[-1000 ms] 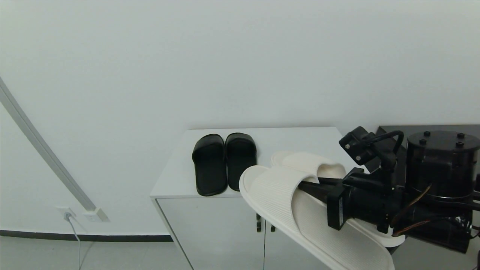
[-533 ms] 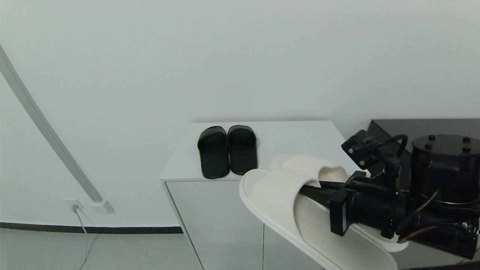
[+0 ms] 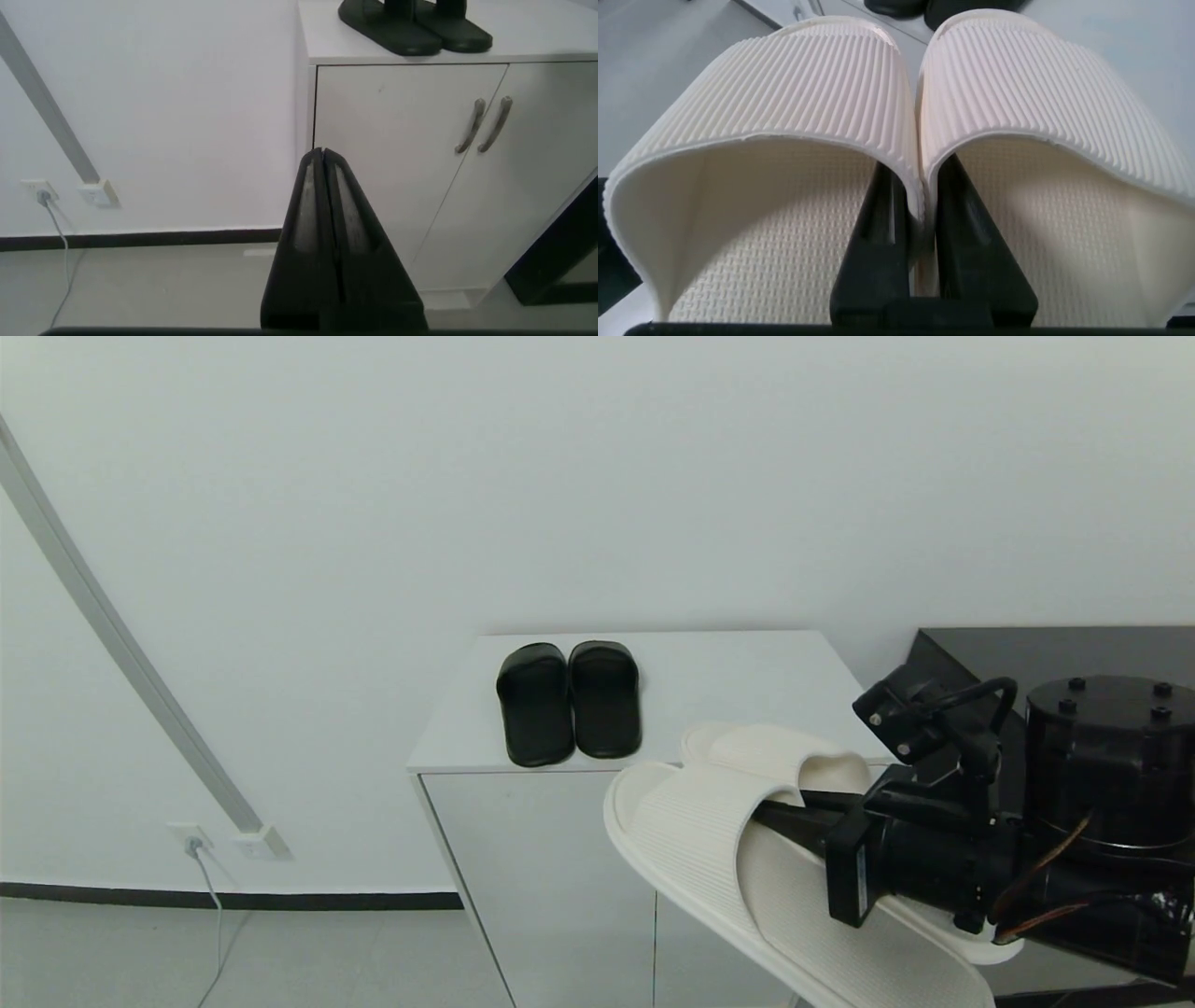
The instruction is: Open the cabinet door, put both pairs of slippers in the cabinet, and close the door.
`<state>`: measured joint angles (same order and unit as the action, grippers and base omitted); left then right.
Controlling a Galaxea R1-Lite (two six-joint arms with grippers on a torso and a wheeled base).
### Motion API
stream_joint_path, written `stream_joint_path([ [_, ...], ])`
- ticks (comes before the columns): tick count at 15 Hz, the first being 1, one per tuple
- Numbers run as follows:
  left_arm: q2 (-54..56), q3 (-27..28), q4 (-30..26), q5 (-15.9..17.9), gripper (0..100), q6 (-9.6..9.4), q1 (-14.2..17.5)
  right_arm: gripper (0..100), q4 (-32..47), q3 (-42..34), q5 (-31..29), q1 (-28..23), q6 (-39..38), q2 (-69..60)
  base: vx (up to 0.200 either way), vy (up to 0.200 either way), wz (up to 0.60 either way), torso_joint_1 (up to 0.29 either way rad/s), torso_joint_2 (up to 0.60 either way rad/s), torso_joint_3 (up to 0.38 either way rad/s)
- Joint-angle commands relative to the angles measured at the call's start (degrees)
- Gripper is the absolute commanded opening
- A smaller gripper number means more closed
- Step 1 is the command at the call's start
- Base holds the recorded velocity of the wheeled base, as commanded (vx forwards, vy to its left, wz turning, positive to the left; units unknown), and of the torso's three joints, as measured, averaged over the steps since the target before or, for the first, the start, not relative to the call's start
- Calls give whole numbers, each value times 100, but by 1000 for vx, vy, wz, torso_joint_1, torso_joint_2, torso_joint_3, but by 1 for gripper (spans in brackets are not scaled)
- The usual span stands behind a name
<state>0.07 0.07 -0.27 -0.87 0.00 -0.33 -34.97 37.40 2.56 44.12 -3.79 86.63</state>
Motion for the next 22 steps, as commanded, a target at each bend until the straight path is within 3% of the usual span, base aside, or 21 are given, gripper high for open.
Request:
stream_joint_path([
  [1, -7, 1, 0, -1, 0, 9, -2, 0, -1, -5, -10, 9, 1, 47, 0, 0, 0, 0, 0, 0],
  [10, -7, 1, 0, -1, 0, 0, -2, 0, -1, -101, 8, 0, 10, 144, 0, 0, 0, -7, 16, 9],
  [16, -7, 1, -8, 7, 0, 9, -2, 0, -1, -110, 8, 9, 10, 135, 0, 0, 0, -193, 438, 247],
  [17, -7, 1, -8, 7, 100, 9, -11, 0, -1, -119, -1, 9, 19, 135, 0, 0, 0, -242, 554, 315],
  [22, -7, 1, 0, 7, 100, 35, -2, 0, -1, -198, -1, 9, 19, 126, 0, 0, 0, -221, 542, 319],
])
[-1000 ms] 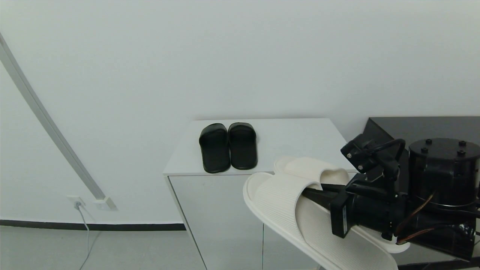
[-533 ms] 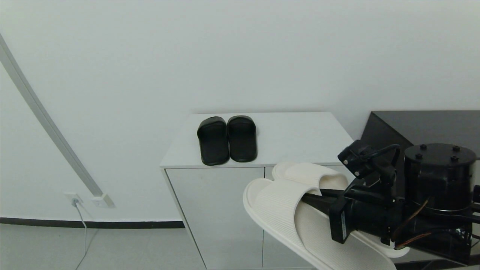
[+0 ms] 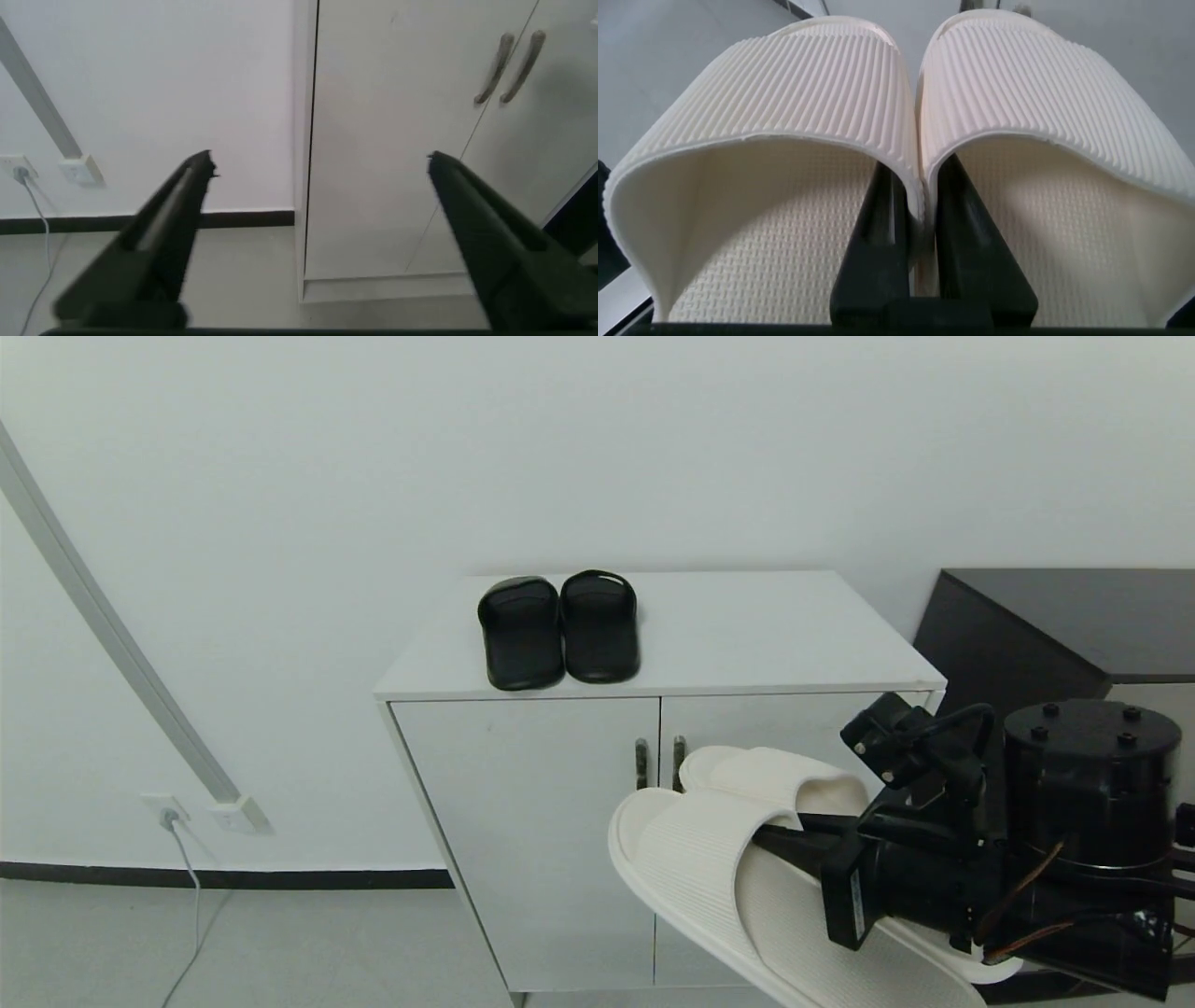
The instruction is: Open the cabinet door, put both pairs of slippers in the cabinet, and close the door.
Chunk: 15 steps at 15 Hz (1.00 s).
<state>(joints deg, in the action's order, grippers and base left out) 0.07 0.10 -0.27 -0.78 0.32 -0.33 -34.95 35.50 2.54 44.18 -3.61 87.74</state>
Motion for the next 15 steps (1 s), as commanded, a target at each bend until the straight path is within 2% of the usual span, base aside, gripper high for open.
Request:
stream_joint_path([
  [1, -7, -1, 0, -1, 100, 3, -2, 0, -3, -8, 10, 3, 0, 24, 0, 0, 0, -203, 530, 320],
  [9, -7, -1, 0, -1, 100, -14, -2, 0, -12, -61, 19, 21, 150, -2, 0, 0, 0, -177, 495, 320],
  [15, -7, -1, 0, -1, 100, -23, -2, 0, -29, -140, 19, 21, 159, -2, 0, 0, 0, -121, 466, 345],
])
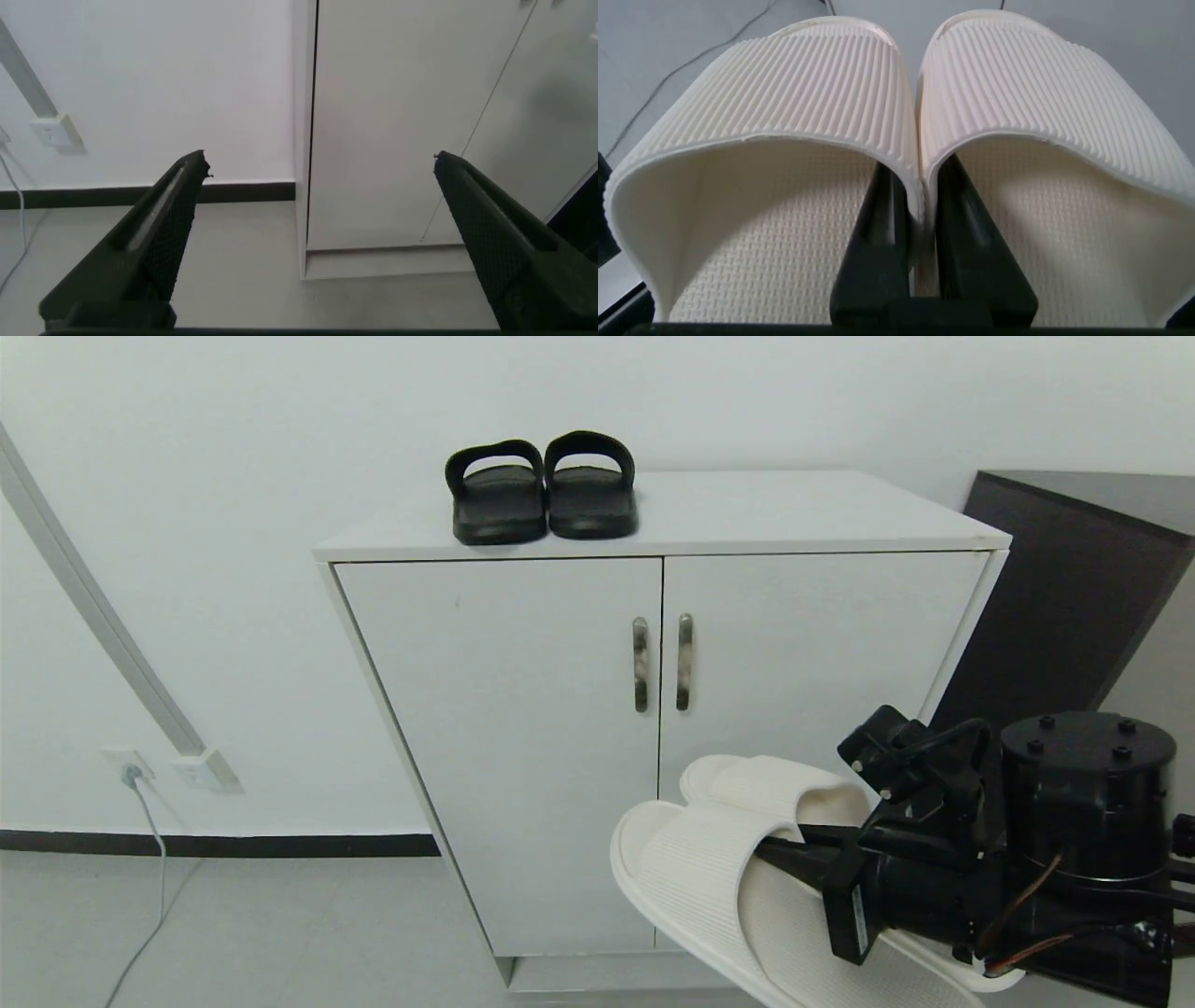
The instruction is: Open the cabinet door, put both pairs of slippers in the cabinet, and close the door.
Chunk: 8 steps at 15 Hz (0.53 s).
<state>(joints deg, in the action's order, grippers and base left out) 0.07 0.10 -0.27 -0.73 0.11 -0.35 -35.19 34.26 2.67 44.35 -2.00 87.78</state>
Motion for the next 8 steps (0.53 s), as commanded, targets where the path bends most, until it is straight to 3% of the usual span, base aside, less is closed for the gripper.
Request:
stream_joint_path([
  [1, -7, -1, 0, -6, 100, 7, 0, 0, -23, -15, -21, -5, -2, -51, 0, 0, 0, -90, 442, 369],
  [7, -7, 34, 0, -76, 100, 86, 0, 0, -58, -51, 5, -5, -2, -139, 0, 0, 0, -34, 399, 364],
  [8, -350, 693, -26, -32, 100, 226, -26, 0, -58, -51, 14, -5, -2, -104, 0, 0, 0, 7, 144, 124],
])
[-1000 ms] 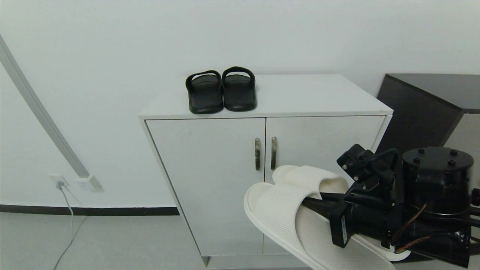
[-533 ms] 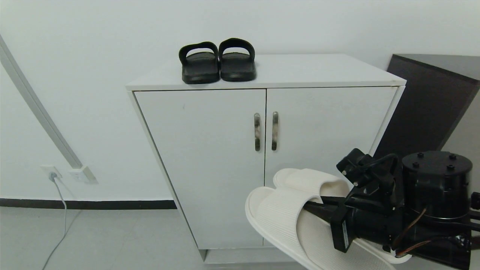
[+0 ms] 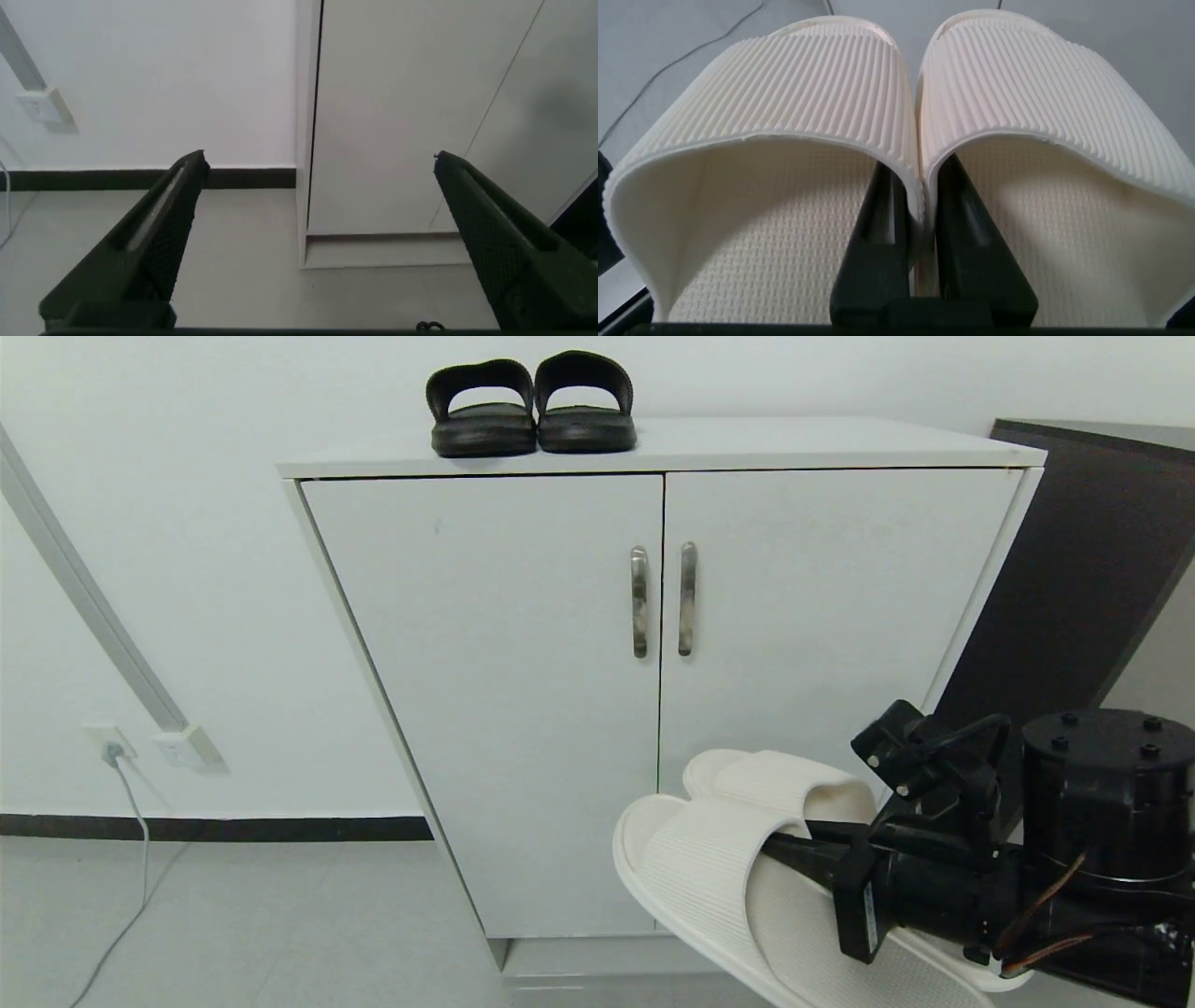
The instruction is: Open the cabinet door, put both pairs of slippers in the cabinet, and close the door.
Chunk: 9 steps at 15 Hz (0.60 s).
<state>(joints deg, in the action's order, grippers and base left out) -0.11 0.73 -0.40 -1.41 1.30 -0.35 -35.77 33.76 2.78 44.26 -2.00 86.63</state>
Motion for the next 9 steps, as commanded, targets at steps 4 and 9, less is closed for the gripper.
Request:
stream_joint_path([
  [4, -1852, 1667, 67, 607, 100, 625, -96, 0, 8, -9, 3, 3, -2, 39, 0, 0, 0, -2, 34, 26],
  [9, -3153, 1632, 638, 2356, 100, 634, -123, 0, 0, -62, 21, 3, -2, 47, 0, 0, 0, 0, 0, 0],
])
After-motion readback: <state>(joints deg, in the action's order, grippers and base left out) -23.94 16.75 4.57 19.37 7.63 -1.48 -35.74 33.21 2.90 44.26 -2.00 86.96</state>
